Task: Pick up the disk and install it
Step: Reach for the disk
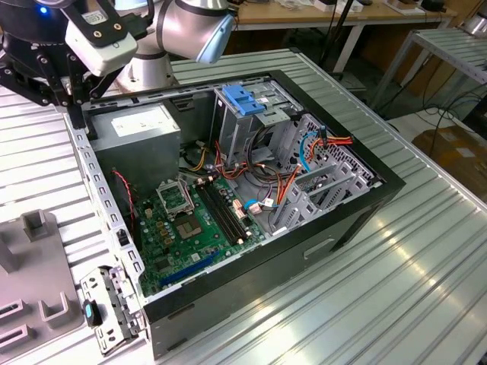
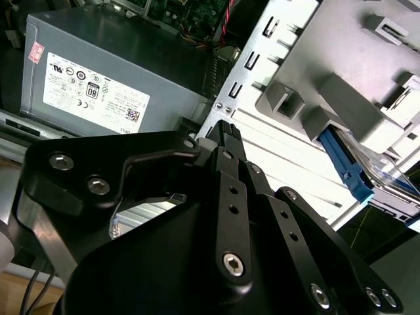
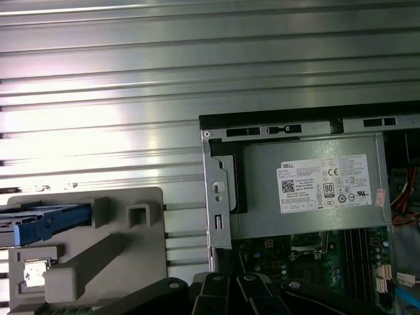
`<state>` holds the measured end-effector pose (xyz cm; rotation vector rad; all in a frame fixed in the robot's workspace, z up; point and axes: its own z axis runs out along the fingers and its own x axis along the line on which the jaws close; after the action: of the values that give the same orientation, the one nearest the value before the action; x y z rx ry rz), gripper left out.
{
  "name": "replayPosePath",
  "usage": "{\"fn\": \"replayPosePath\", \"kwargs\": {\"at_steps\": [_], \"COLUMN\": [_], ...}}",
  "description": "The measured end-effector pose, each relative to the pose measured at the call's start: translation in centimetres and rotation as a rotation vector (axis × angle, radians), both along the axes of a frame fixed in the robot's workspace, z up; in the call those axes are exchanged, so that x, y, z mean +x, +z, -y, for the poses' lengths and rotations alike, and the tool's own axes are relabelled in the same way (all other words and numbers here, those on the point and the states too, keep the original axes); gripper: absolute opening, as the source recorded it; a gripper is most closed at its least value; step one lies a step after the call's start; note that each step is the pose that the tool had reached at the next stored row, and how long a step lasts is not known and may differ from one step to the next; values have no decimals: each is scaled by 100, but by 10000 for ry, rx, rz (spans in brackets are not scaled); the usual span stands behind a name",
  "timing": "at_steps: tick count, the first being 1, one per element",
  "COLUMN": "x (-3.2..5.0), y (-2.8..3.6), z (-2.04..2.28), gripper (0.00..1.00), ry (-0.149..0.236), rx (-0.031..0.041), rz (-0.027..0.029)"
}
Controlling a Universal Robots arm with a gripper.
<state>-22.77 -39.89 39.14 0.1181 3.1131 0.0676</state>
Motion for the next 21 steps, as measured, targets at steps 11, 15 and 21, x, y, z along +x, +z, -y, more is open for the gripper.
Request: {"fn": "replayPosePath", "kwargs": {"at_steps": [11, 15, 21], "x": [-82, -106, -149], "y": [0, 0, -1], "z": [0, 0, 0], "gripper": [11, 11, 11], "ry": [0, 0, 0], "rx": [0, 0, 0], "rz": [-1, 0, 0]}}
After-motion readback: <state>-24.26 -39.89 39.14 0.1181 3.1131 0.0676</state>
